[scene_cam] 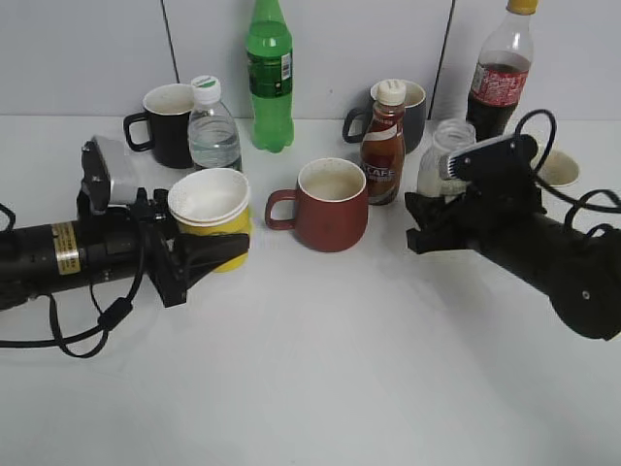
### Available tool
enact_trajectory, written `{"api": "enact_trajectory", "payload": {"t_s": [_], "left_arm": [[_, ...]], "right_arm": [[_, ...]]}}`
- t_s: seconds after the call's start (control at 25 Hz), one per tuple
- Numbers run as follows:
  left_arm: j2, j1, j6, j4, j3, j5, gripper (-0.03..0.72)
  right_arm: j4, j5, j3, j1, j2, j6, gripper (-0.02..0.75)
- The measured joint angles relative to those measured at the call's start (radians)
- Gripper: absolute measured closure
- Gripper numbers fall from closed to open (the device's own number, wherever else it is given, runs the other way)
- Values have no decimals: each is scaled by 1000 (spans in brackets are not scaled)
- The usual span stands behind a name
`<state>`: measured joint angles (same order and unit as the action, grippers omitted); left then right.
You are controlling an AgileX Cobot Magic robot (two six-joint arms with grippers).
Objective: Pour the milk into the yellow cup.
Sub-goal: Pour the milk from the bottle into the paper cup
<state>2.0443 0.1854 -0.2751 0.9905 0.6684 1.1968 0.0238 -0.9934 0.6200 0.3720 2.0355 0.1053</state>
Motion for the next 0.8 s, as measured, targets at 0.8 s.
{"api": "enact_trajectory", "payload": {"t_s": [0.8], "left_arm": [[-7, 156, -130, -2, 76, -81, 245]], "right_arm": [[-295, 460, 214, 122, -253, 360, 300]]}}
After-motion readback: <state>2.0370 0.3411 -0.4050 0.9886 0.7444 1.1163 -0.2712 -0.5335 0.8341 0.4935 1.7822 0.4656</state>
